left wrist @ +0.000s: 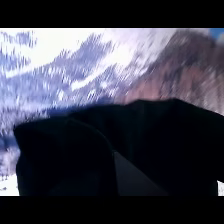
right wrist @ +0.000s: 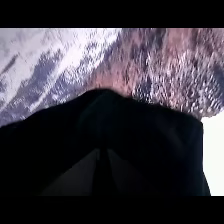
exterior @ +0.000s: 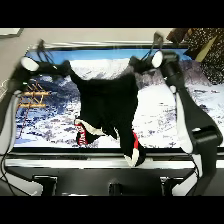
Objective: Fold the clothes and pants, and hang the long-sleeved shirts on hangers.
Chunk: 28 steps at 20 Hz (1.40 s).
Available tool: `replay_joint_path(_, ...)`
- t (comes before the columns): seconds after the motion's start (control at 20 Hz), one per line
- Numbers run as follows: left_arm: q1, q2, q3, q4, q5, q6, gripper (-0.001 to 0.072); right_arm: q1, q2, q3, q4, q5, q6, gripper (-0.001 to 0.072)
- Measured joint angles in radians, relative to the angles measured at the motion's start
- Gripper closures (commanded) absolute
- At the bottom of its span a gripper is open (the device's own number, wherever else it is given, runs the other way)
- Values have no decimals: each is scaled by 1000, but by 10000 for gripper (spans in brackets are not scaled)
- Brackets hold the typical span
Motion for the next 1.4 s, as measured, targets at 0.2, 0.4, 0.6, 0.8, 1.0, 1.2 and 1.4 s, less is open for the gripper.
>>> replay_joint_path(0.2, -2, -69, 2, -56, -58, -19, 18, -13, -37, 0, 81, 101, -28, 84)
replay_joint_path(0.4, 74, -1, 7, -68, -147, -12, 18, -101, 86, 0, 86, 271, -191, 82)
replay_joint_path(0.6, 190, 134, -77, -12, -242, 16, 19, -265, 244, -65, 76, 465, -346, 50)
replay_joint_path(0.8, 275, 324, -399, -10, -215, 50, 19, -376, 409, -381, 194, 531, -435, 31)
replay_joint_path(1.0, 304, 483, -769, -130, -145, 134, 20, -356, 541, -822, 335, 429, -481, 34)
replay_joint_path(1.2, 293, 542, -990, -261, -111, 220, 20, -232, 584, -1142, 433, 280, -518, 39)
replay_joint_path(1.4, 256, 557, -1079, -311, -94, 254, 20, -127, 577, -1291, 542, 149, -534, 343)
